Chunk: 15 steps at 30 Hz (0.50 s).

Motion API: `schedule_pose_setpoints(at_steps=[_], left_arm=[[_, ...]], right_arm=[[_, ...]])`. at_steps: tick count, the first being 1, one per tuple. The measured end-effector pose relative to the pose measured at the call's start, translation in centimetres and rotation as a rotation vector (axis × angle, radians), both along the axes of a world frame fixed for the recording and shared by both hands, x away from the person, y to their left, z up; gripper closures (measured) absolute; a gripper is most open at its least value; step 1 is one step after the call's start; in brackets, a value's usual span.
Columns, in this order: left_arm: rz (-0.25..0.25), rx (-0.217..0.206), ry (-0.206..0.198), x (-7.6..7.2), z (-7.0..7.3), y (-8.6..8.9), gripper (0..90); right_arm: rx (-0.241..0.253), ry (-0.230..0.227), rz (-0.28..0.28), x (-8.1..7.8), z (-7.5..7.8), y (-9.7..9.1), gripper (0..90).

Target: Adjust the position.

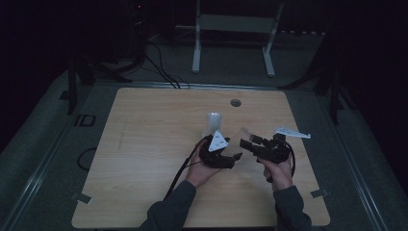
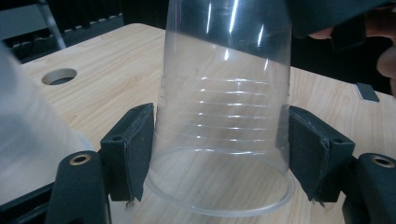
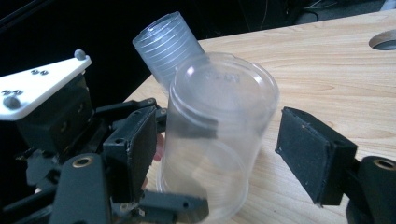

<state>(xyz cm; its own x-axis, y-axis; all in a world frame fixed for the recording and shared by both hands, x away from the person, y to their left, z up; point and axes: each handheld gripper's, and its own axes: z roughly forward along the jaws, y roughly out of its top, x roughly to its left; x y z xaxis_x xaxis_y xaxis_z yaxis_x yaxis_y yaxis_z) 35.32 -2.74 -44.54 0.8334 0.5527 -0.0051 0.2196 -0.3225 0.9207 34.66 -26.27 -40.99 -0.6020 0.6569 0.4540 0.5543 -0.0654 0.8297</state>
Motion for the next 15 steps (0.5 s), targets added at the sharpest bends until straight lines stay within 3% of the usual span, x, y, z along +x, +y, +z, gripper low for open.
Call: schedule_pose_setpoints(at_steps=[9, 15], left_arm=[[-0.001, -0.014, 0.014, 0.3, 0.4, 1.0, 29.1], [-0.006, -0.007, 0.014, 0.3, 0.7, 1.6, 29.3]], right_arm=[[-0.012, 0.004, 0.009, -0.4, -0.1, -0.6, 23.1], [-0.064, 0.011, 0.014, -0.4, -0.4, -0.9, 18.9]])
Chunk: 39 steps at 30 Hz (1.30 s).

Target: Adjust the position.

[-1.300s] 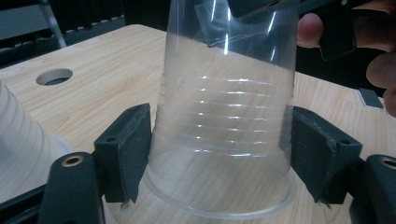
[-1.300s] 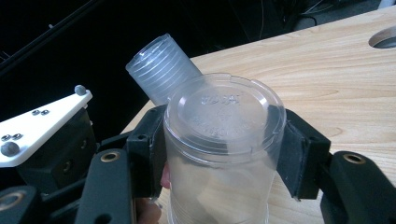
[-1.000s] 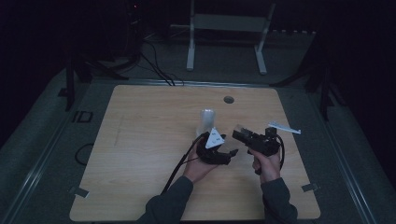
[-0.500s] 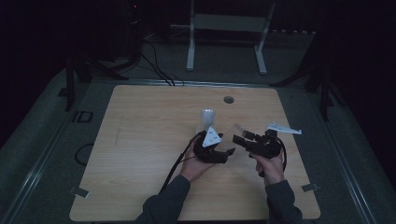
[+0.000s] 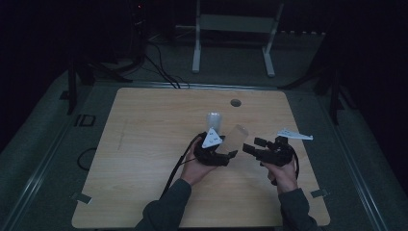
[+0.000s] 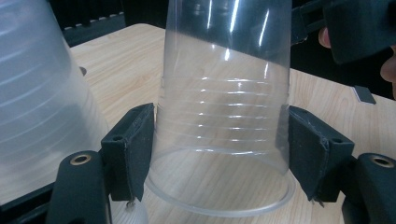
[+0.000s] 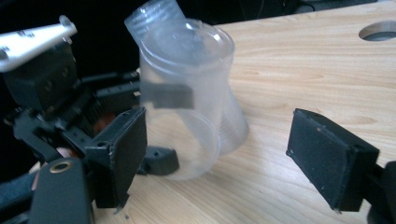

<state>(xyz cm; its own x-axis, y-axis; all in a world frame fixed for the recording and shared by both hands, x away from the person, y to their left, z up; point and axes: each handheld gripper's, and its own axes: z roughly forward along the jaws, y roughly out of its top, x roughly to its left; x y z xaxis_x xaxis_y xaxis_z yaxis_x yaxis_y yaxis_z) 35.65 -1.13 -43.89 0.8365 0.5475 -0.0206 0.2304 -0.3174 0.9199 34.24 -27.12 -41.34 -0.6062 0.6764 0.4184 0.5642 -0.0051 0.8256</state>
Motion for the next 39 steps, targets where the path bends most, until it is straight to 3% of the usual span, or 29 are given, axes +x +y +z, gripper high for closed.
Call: schedule_pose_setpoints(at_steps=[3, 20, 23, 39], left_arm=[[-0.001, 0.002, 0.001, 0.0, 0.1, 0.2, 29.3], [-0.017, 0.027, 0.0, 0.1, 0.7, 1.1, 29.3], [-0.023, 0.042, -0.006, 0.1, 0.9, 1.2, 29.3], [-0.034, 0.068, -0.015, 0.0, 1.1, 1.7, 29.3]], right_arm=[[-0.059, -0.002, -0.007, -0.1, -0.1, 0.1, 18.9], [-0.242, -0.04, -0.013, -0.2, 0.4, 0.5, 23.8], [-0.302, -0.059, -0.009, -0.3, 0.6, 0.9, 26.6], [-0.464, -0.097, 0.057, -0.4, 1.4, 1.6, 37.3]])
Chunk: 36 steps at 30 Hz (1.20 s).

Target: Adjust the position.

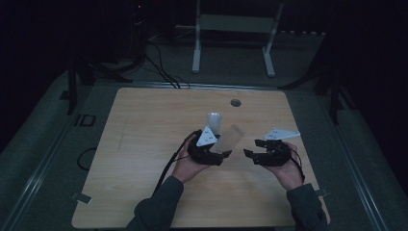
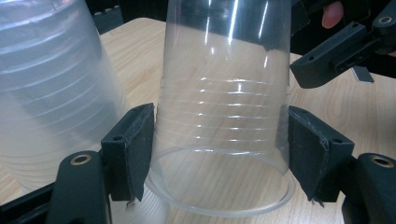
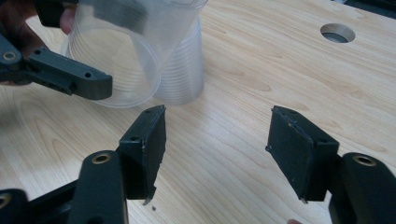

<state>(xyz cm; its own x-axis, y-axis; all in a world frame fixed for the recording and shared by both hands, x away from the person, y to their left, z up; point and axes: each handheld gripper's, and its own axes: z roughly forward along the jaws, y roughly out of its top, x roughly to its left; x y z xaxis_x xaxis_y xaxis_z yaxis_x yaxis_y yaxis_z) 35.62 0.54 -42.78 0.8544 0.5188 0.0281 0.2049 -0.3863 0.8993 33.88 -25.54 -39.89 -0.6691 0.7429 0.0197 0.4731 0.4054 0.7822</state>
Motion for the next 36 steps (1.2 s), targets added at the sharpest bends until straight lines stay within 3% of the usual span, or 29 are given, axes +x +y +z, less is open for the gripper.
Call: schedule_pose_setpoints(at_steps=[15, 36], left_arm=[[-0.016, 0.041, -0.011, -0.1, 0.3, 0.3, 29.3], [-0.031, 0.094, -0.033, 0.0, 0.5, 0.6, 29.3]], right_arm=[[-0.151, -0.003, 0.077, 0.0, 0.8, 0.8, 38.0], [-0.288, 0.04, 0.174, 0.2, 1.7, 1.8, 38.2]])
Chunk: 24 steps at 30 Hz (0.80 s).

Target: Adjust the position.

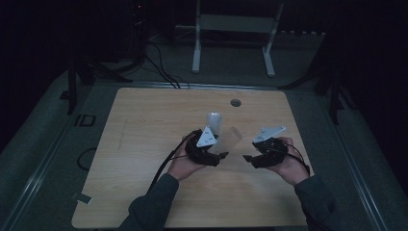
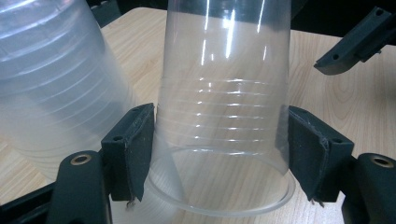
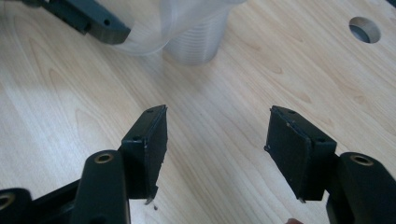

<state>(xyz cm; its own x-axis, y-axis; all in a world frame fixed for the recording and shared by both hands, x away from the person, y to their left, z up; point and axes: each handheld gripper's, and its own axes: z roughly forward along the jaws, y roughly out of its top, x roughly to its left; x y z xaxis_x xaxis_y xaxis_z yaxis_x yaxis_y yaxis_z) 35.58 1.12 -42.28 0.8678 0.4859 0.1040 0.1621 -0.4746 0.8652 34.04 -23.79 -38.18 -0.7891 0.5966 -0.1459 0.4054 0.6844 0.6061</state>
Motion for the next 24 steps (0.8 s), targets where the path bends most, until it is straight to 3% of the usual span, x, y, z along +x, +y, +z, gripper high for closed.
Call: schedule_pose_setpoints(at_steps=[18, 24], left_arm=[[-0.047, 0.066, -0.006, 0.0, 0.0, 0.1, 29.4], [-0.086, 0.099, 0.012, 0.1, -0.1, 0.0, 29.4]], right_arm=[[-0.104, 0.016, 0.084, 0.2, 0.8, 0.8, 38.2], [-0.14, 0.022, 0.104, 0.3, 1.1, 1.0, 38.3]])
